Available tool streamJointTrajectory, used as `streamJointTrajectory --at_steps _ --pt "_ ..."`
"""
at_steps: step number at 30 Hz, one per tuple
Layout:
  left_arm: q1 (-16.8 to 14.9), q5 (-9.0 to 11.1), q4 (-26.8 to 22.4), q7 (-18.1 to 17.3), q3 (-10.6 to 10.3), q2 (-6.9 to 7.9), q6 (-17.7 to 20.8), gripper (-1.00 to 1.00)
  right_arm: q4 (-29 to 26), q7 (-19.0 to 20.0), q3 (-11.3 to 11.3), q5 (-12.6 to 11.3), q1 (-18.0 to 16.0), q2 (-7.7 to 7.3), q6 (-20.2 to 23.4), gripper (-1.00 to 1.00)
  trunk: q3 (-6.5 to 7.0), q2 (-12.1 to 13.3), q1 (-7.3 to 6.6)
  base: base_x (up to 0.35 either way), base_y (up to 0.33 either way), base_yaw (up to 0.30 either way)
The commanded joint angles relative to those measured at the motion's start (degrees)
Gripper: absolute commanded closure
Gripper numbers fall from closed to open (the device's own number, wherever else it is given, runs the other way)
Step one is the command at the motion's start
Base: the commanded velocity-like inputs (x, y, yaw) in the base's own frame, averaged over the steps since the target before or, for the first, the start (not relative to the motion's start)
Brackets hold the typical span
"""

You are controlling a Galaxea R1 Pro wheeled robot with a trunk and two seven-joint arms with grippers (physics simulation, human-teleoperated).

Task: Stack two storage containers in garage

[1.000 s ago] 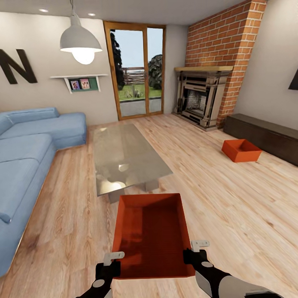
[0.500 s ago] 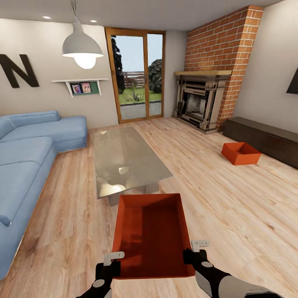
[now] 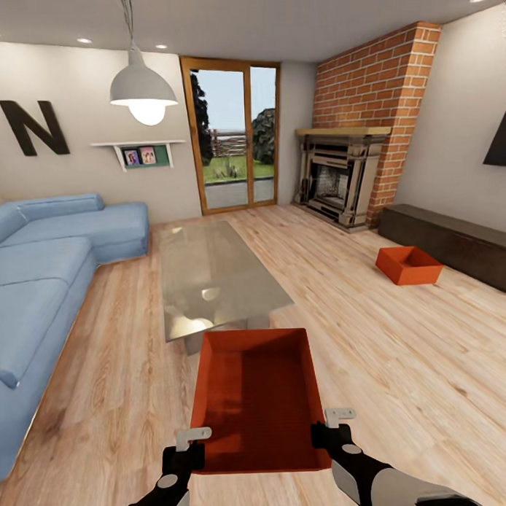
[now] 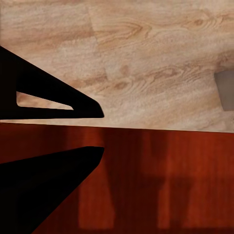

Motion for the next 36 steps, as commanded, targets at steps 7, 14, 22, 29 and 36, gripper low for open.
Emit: streamJointTrajectory --at_steps 7,14,22,29,36 --pt "-0.1 -0.2 -0.2 1.2 0.9 -0.06 -2.2 1.00 0.3 -0.3 -1.5 -1.3 0.0 -0.01 -0.3 1.00 0.55 0.0 0.00 0.000 0.000 0.000" --pt "-0.1 -0.2 -0.2 1.2 0.9 -0.06 -2.2 1.00 0.3 -0.3 -1.5 -1.3 0.0 -0.10 -0.2 1.00 0.63 0.0 0.00 0.000 0.000 0.000" --pt "-0.1 -0.2 -0.2 1.2 0.8 -0.06 -2.2 1.00 0.3 -0.3 -1.6 -1.3 0.0 -0.10 -0.2 1.00 0.63 0.0 0.00 0.000 0.000 0.000" --pt "-0.1 -0.3 -0.2 1.1 0.8 -0.06 -2.3 1.00 0.3 -0.3 -1.6 -1.3 0.0 -0.10 -0.2 1.00 1.89 2.8 -1.54 0.000 0.000 0.000" --pt "-0.1 -0.3 -0.2 1.1 0.8 -0.06 -2.3 1.00 0.3 -0.3 -1.6 -1.3 0.0 -0.10 -0.2 1.00 3.15 5.6 -3.08 0.000 0.000 0.000"
